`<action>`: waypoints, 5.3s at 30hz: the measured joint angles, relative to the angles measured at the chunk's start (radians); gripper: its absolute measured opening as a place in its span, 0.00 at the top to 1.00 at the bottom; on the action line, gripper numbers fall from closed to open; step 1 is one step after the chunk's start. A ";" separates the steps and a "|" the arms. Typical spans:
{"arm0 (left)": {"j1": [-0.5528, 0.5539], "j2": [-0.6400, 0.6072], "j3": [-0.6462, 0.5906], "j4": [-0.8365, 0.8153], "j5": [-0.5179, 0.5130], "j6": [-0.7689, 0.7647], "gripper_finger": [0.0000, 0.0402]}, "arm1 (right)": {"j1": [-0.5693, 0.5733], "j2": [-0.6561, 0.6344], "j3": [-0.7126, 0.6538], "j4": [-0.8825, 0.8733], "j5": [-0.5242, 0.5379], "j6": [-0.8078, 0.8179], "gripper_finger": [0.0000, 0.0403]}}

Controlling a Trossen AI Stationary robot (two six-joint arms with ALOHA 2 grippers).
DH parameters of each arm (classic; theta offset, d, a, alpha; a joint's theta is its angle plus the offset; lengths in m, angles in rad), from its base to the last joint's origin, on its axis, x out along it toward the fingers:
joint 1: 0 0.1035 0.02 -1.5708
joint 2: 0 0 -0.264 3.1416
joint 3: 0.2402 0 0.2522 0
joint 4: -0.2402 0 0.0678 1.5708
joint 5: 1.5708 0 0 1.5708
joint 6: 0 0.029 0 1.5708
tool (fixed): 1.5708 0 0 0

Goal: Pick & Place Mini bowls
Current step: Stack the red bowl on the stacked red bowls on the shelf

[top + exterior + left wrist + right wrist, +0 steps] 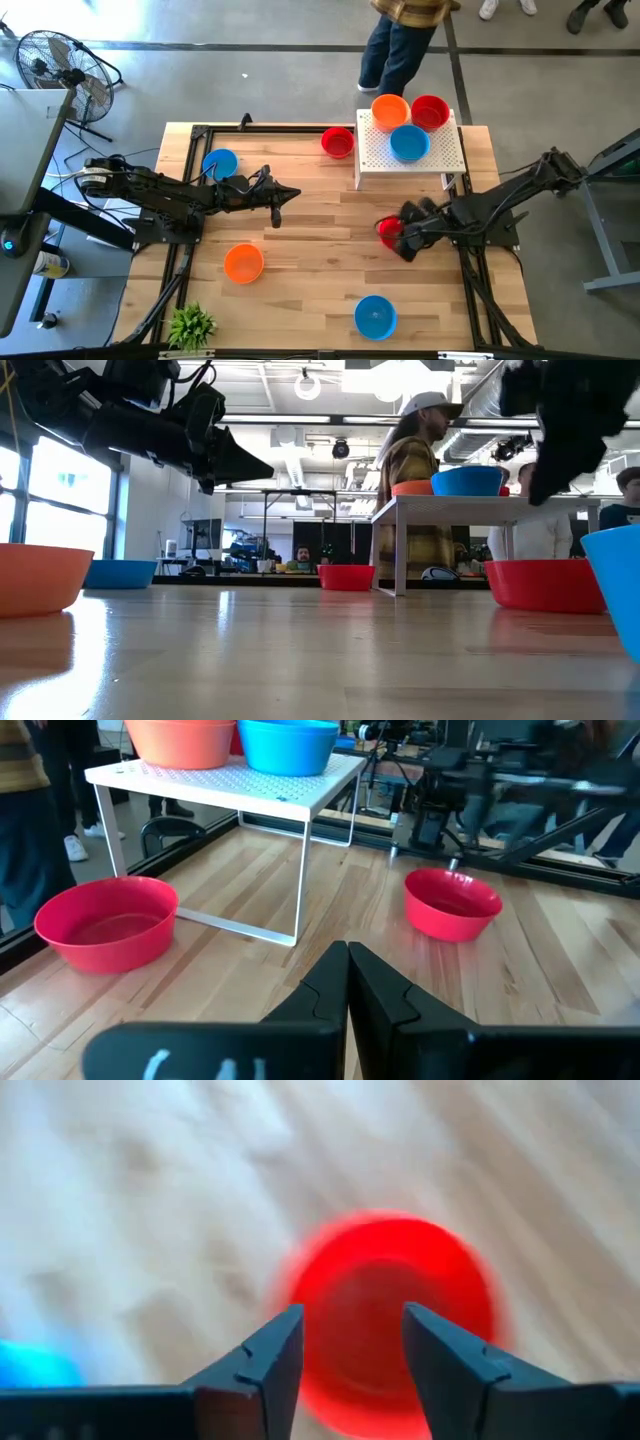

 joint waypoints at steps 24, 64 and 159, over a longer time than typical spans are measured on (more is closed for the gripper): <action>0.000 0.000 0.000 -0.008 0.000 0.001 1.00 | -0.022 0.493 0.262 -0.108 -0.098 0.066 0.65; 0.000 0.000 0.000 -0.008 0.023 0.004 1.00 | -0.077 0.193 0.491 -0.189 -0.157 -0.268 1.00; 0.000 0.000 0.000 -0.008 0.023 0.018 1.00 | -1.343 0.484 0.938 -0.613 -0.248 -1.182 0.80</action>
